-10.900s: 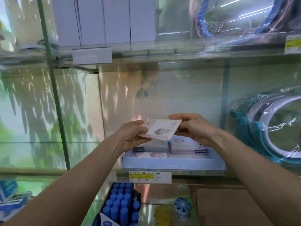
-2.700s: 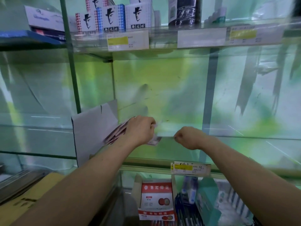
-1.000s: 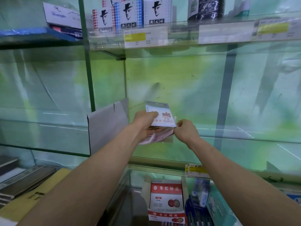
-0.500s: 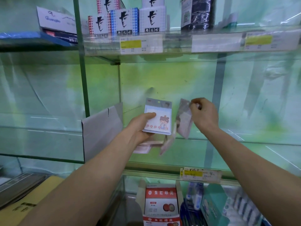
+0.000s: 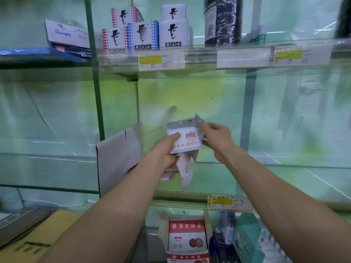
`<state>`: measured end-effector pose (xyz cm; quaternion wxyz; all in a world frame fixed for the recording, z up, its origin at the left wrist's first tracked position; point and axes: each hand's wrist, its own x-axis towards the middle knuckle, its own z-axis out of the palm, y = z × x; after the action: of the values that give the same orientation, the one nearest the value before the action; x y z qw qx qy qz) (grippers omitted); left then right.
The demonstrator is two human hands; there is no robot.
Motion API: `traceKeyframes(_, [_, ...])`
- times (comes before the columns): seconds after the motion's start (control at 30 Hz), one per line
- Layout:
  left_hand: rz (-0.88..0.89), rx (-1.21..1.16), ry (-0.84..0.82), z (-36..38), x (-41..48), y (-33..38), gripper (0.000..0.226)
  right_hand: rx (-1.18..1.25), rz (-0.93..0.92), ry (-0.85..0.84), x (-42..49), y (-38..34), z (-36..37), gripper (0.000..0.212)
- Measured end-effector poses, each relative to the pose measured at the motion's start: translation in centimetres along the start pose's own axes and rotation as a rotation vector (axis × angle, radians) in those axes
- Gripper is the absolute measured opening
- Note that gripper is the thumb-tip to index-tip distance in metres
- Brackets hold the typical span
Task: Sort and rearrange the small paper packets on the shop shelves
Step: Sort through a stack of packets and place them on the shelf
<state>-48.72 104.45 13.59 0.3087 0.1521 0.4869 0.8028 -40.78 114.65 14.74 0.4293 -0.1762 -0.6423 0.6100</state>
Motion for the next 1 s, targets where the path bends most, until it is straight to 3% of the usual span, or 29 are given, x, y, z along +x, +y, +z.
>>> traceKeyframes(0.1, [0.036,-0.031,0.042,1.2,0.0,-0.2,0.01,-0.108,0.125,-0.15,-1.2,1.6,1.2,0.015])
traceKeyframes(0.27, [0.089,-0.005,0.061,1.3,0.0,0.6,0.007,-0.292,0.029,-0.013,-0.7,0.3,0.0,0.029])
traceKeyframes(0.37, [0.047,0.016,0.018,1.0,-0.4,0.7,0.009,-0.432,0.198,-0.154,-2.0,-0.4,-1.0,0.029])
traceKeyframes(0.5, [-0.041,0.018,0.012,-0.2,-1.4,-0.3,0.015,-0.594,0.435,-0.361,-3.8,0.0,-1.6,0.076])
traceKeyframes(0.57, [-0.065,-0.008,-0.001,-0.4,-1.9,-0.9,0.016,-0.617,0.449,-0.468,-4.4,-0.1,-1.3,0.064])
traceKeyframes(0.63, [-0.069,-0.048,-0.013,-0.4,-2.2,-1.2,0.016,-0.669,0.41,-0.543,-5.1,-0.9,-1.0,0.027])
traceKeyframes(0.67, [-0.068,-0.066,-0.01,-0.5,-2.2,-1.2,0.014,-0.697,0.384,-0.538,-5.2,-1.2,-0.8,0.017])
traceKeyframes(0.83, [-0.04,-0.149,-0.006,-1.4,-2.3,0.1,0.021,-0.7,0.271,-0.317,-5.2,-3.0,-0.4,0.011])
traceKeyframes(1.0, [-0.009,-0.165,0.019,-2.1,-2.5,-0.1,0.014,-0.645,0.224,-0.211,-6.7,-3.6,-1.2,0.047])
